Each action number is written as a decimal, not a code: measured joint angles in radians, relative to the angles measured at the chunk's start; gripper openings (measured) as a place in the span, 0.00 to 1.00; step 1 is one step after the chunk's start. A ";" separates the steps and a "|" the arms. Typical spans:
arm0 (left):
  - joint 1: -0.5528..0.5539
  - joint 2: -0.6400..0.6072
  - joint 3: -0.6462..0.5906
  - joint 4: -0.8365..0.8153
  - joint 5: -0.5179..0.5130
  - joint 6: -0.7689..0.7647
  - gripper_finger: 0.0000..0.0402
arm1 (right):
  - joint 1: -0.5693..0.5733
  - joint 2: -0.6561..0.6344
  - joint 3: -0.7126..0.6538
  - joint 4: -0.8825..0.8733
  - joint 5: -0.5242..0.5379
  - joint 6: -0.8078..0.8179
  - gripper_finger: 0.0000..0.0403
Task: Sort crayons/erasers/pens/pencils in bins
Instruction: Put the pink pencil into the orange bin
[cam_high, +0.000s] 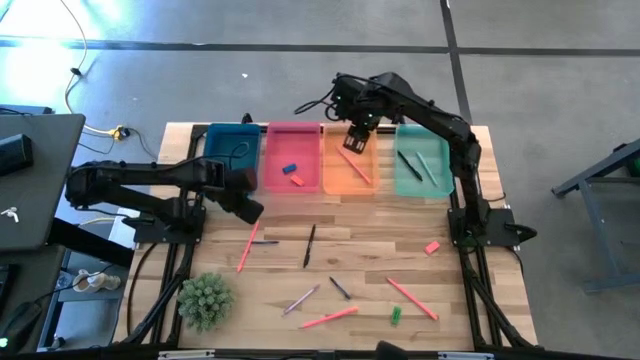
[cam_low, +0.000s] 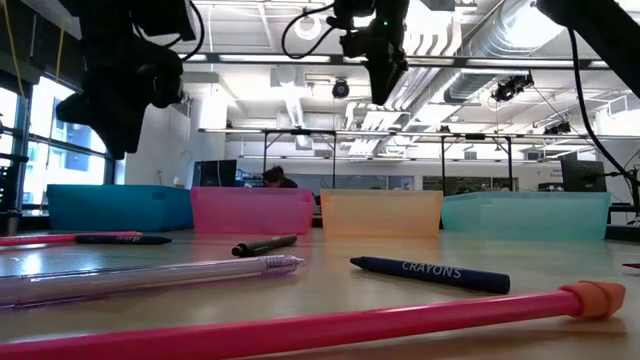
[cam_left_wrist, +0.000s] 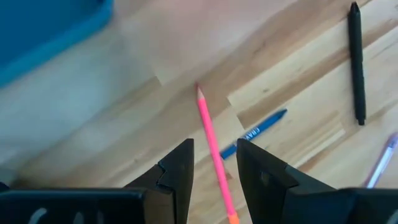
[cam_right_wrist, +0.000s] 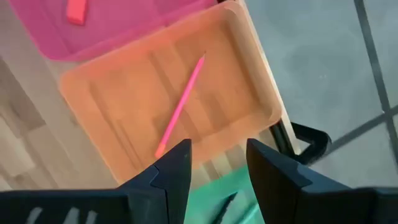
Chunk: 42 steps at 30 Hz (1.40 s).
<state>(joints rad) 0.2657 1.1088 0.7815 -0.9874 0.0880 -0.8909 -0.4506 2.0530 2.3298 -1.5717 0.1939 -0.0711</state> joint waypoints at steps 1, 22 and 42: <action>-0.020 0.000 0.000 0.000 -0.004 -0.026 0.28 | 0.002 -0.008 -0.010 0.004 -0.006 -0.001 0.36; -0.362 0.028 0.000 0.018 -0.081 -0.555 0.28 | 0.006 -0.491 -0.706 0.443 -0.008 0.011 0.36; -0.498 0.338 0.000 0.096 -0.119 -0.870 0.28 | 0.006 -0.516 -0.764 0.448 -0.005 -0.049 0.36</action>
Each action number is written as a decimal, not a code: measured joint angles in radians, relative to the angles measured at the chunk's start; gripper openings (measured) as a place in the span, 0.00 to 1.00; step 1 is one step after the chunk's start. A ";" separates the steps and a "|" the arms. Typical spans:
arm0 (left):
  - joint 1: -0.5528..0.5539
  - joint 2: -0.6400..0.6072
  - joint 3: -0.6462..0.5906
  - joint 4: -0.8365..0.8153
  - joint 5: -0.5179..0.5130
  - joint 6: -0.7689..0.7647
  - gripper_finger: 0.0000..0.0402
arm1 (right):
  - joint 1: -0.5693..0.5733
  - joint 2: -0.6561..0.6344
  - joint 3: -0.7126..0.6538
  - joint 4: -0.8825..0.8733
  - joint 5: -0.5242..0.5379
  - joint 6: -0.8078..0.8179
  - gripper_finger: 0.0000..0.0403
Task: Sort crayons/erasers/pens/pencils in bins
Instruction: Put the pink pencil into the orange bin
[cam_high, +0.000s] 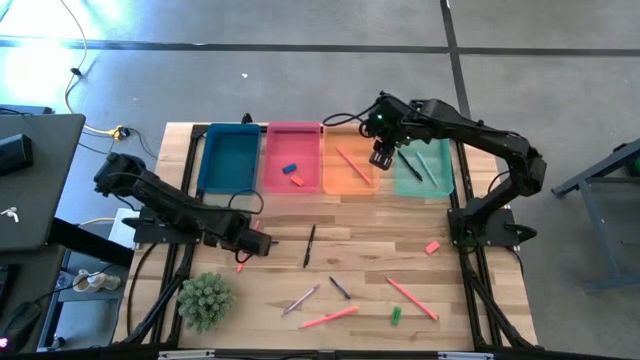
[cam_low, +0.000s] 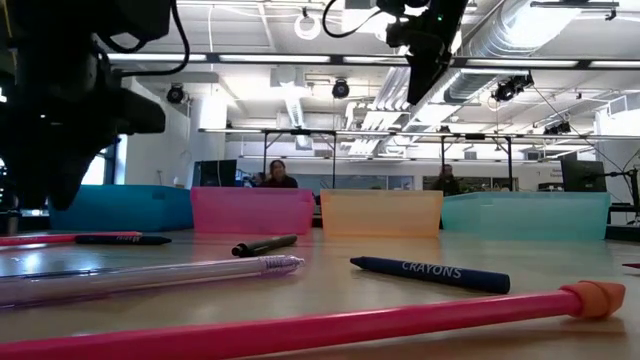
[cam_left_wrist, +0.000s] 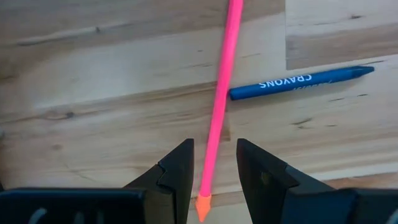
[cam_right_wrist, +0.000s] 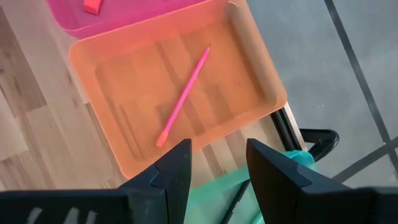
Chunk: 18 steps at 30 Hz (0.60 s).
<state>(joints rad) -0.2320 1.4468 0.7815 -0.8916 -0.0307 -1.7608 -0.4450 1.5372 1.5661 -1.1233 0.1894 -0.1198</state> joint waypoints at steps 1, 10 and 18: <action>0.000 0.009 0.000 0.011 0.001 -0.006 0.28 | 0.000 0.000 0.000 0.000 0.000 -0.006 0.36; -0.001 0.098 0.000 0.061 0.031 -0.032 0.28 | 0.000 0.000 0.000 -0.001 0.000 -0.020 0.36; -0.001 0.153 0.005 0.060 0.050 -0.037 0.27 | 0.000 0.000 0.000 -0.004 0.000 -0.039 0.36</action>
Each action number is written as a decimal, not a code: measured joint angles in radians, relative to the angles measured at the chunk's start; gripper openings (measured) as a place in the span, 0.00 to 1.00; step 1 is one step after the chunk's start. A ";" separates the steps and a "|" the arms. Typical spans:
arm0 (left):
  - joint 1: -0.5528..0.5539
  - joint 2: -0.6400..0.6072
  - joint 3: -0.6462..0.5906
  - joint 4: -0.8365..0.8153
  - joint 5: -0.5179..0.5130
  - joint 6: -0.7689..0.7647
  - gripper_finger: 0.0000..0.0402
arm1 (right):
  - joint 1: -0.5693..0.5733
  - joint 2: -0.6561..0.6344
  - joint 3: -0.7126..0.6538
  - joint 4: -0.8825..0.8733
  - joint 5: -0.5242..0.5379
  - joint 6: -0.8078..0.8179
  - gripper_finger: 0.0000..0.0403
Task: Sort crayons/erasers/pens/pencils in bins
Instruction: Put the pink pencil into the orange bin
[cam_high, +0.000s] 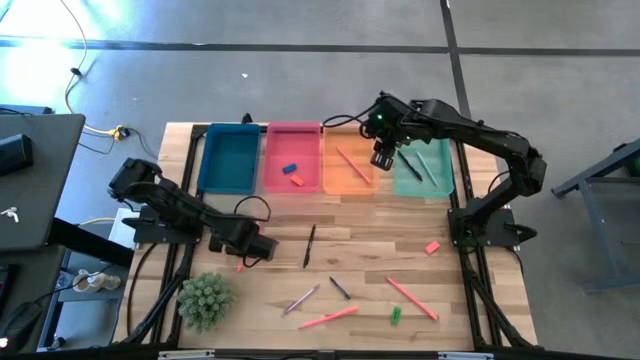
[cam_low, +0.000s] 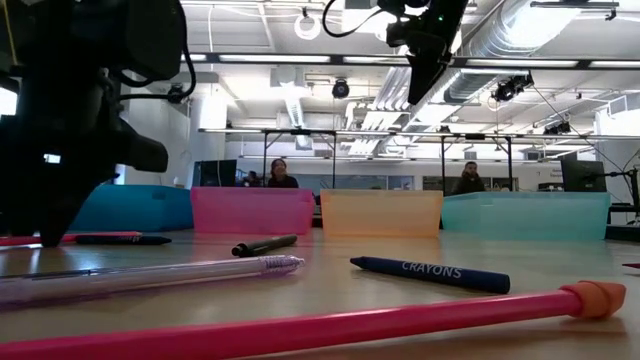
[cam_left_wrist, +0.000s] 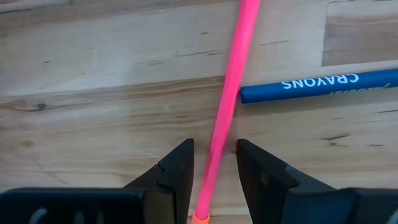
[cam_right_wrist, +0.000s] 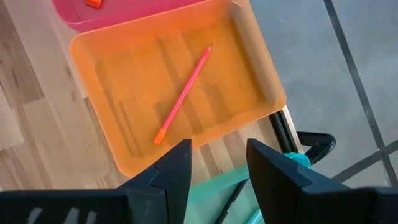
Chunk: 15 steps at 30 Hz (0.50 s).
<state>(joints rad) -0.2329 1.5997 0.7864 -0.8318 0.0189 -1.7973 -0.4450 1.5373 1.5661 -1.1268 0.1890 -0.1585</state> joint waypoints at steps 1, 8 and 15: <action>0.000 0.006 0.000 0.002 0.000 0.001 0.27 | 0.000 0.000 0.000 0.000 0.000 0.000 0.36; 0.000 0.033 0.003 0.002 -0.002 0.018 0.22 | 0.000 0.000 0.000 -0.001 0.000 0.000 0.36; 0.000 0.034 0.003 0.003 -0.014 0.031 0.06 | 0.000 0.000 0.000 -0.007 0.000 0.000 0.36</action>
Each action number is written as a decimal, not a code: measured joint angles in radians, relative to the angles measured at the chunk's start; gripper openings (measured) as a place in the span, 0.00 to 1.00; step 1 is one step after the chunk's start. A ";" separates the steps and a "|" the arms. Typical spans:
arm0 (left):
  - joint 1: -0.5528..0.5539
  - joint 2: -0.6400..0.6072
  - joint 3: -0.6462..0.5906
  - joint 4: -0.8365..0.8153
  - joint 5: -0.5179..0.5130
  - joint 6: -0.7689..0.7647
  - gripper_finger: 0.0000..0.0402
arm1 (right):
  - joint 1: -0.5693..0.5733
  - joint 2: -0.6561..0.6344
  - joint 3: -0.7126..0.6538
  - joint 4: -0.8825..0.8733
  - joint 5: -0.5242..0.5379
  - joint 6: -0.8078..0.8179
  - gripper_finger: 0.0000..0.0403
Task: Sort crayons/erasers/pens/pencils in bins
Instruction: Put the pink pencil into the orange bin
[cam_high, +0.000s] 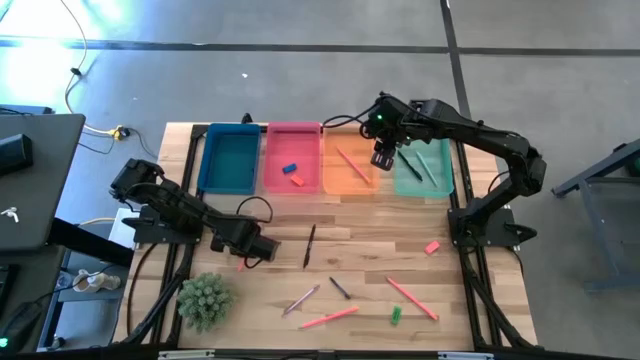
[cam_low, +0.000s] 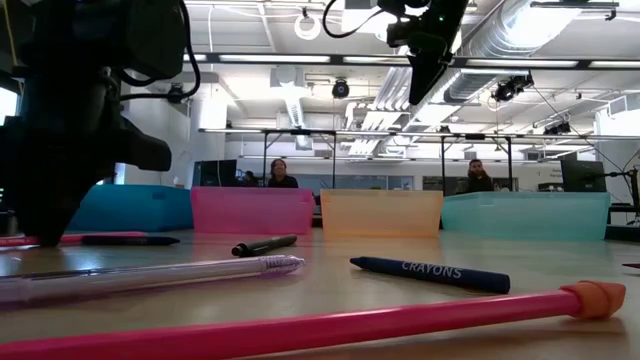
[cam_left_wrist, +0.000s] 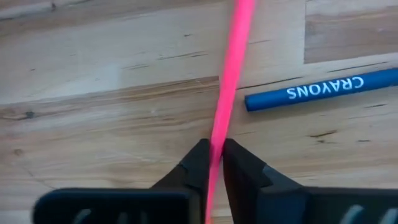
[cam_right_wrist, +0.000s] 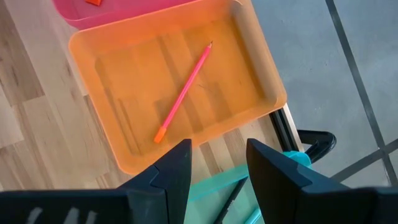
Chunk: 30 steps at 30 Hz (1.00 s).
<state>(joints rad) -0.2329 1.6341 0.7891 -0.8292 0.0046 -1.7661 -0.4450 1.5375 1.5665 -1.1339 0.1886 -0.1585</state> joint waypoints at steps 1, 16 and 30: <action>0.000 0.000 0.000 -0.003 -0.005 0.002 0.04 | 0.000 0.000 0.000 0.000 0.000 0.000 0.36; 0.006 -0.093 -0.016 -0.086 -0.097 0.023 0.01 | 0.001 0.000 0.001 -0.022 -0.002 0.000 0.36; 0.100 -0.356 -0.010 -0.084 -0.278 0.153 0.00 | 0.001 0.000 0.001 -0.008 -0.098 0.027 0.36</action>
<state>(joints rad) -0.1333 1.2780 0.7788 -0.9135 -0.2738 -1.6133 -0.4442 1.5379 1.5677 -1.1423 0.0908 -0.1314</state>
